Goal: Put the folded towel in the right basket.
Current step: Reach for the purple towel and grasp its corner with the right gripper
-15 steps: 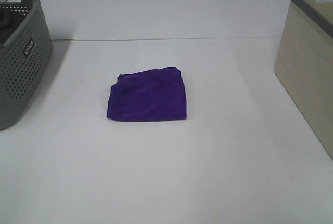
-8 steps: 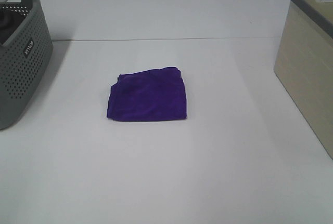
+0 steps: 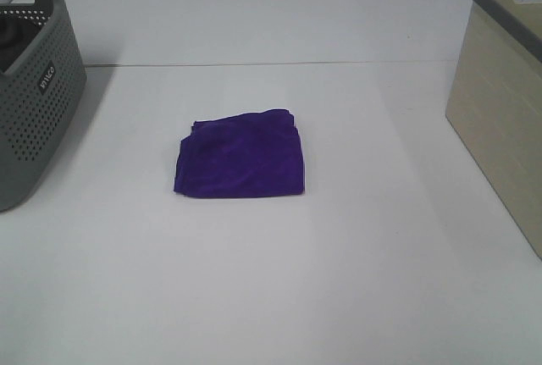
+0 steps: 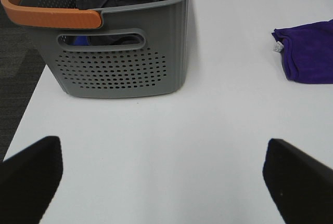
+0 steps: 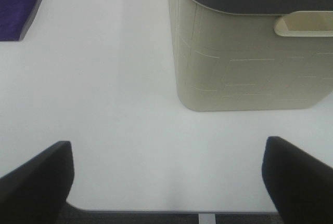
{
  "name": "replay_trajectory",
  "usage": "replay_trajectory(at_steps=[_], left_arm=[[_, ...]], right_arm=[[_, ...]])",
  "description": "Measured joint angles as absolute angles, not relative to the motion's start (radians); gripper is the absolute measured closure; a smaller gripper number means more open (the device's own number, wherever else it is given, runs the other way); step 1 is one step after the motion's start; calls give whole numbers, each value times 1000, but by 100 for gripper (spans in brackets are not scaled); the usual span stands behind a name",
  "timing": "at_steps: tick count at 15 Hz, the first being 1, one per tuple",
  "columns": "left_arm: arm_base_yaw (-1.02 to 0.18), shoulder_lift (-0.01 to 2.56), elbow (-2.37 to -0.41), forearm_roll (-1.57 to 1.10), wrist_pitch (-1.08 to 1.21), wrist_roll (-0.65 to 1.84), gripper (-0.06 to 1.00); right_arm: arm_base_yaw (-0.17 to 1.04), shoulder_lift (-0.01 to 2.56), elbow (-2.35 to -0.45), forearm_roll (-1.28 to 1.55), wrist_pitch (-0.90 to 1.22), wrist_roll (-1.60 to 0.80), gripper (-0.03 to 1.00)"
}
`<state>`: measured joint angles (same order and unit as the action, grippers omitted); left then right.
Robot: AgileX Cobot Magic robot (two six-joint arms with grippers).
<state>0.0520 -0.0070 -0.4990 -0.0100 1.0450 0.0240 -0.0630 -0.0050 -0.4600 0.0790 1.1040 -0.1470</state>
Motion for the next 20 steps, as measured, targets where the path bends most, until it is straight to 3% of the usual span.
replay_trajectory(at_steps=[16, 20], left_arm=[[52, -7, -499, -10, 1045, 24, -5], [52, -7, -499, -10, 1045, 24, -5]], right_arm=[[-63, -5, -460, 93, 1104, -139, 2], [23, 7, -474, 95, 1137, -116, 2]])
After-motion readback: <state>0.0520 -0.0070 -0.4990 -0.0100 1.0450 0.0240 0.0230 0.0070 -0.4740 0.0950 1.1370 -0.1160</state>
